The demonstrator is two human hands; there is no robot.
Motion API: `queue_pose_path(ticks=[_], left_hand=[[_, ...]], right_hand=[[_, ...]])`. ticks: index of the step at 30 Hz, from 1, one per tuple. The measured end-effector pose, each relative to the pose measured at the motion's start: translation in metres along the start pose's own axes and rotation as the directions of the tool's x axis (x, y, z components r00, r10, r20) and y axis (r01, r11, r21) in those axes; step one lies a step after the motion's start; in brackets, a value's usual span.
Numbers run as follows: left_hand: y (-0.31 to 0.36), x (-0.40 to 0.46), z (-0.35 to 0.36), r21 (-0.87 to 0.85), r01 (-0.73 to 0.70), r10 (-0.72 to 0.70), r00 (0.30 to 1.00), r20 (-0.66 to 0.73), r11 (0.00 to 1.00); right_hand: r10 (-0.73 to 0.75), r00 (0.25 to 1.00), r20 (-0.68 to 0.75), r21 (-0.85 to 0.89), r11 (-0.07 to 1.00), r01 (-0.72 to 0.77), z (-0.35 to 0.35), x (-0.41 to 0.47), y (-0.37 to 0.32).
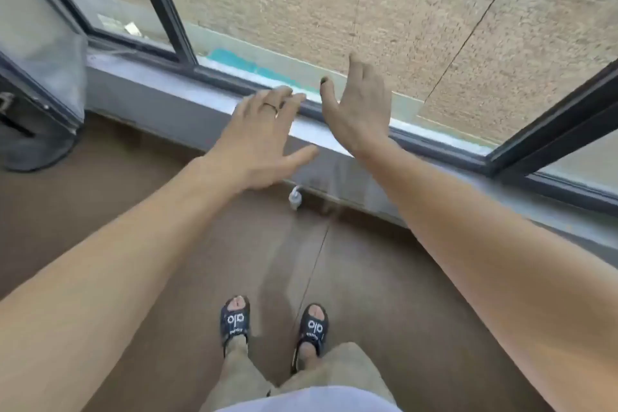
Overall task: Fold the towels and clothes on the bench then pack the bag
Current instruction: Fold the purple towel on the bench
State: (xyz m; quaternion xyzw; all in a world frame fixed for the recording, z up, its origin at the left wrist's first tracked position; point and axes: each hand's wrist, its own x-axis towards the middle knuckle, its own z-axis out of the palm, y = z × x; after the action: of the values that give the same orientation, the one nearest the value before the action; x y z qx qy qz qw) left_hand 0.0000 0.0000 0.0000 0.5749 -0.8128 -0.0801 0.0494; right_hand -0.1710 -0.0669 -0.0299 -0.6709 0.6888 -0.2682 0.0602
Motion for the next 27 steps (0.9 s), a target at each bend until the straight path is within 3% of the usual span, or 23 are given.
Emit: queue_pose_path(ticks=[7,14,24,27], left_hand=[[-0.028,-0.1,0.094,0.123,0.181,-0.201,0.963,0.177,0.976],[-0.101,-0.249,0.132,0.133,0.406,-0.427,0.866,0.261,0.904],[-0.22,-0.472,0.121,0.018,0.791,-0.763,0.584,0.277,0.611],[-0.243,-0.535,0.114,-0.037,0.88,-0.842,0.465,0.275,0.474]], right_hand=[[-0.024,0.948,0.317,-0.202,0.975,0.093,0.086,-0.091,-0.001],[-0.166,0.83,0.533,-0.187,0.933,0.307,0.148,-0.204,-0.091],[-0.487,0.523,0.7,0.057,0.767,0.639,0.225,-0.362,-0.322],[-0.6,0.368,0.711,0.168,0.652,0.739,0.243,-0.409,-0.388]])
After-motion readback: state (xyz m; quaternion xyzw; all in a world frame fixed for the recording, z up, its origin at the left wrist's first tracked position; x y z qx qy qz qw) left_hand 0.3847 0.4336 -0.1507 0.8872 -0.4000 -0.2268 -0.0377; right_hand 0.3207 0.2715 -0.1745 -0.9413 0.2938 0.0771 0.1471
